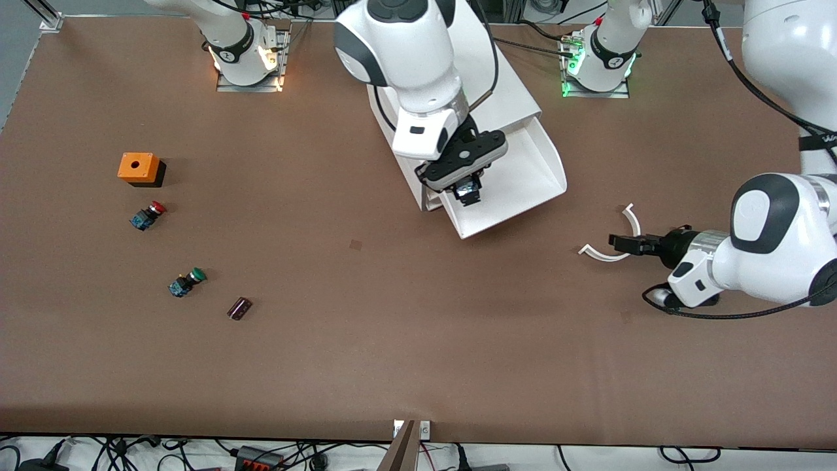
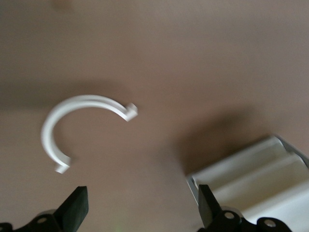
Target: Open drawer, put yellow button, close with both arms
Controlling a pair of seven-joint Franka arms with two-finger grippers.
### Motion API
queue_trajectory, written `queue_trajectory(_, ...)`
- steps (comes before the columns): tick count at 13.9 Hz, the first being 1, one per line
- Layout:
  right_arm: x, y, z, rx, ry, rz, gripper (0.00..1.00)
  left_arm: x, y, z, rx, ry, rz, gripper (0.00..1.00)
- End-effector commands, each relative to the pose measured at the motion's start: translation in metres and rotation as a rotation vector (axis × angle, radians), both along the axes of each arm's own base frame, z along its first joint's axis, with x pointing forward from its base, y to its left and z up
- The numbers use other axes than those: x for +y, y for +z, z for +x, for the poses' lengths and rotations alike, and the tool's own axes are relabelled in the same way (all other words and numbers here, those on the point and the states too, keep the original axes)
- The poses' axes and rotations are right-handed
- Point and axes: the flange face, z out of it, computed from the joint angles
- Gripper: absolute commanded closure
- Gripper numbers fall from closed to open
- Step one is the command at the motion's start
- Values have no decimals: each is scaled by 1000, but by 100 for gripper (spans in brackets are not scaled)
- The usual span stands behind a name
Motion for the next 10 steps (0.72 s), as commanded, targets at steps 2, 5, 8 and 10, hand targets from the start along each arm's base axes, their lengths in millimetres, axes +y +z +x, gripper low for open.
queue_trajectory(2, 32, -29, -15, -21, -12, 9, 100, 2, 44, -3, -155, 17, 150, 0)
queue_trajectory(5, 45, -50, -27, -7, 7, -22, 100, -1, 53, -20, -181, 17, 174, 0)
queue_trajectory(8, 52, -75, -32, 20, 20, -47, 100, -2, 50, -39, -179, 37, 184, 0)
queue_trajectory(10, 61, -89, -40, 28, 34, -62, 100, -2, 50, -40, -173, 37, 185, 0)
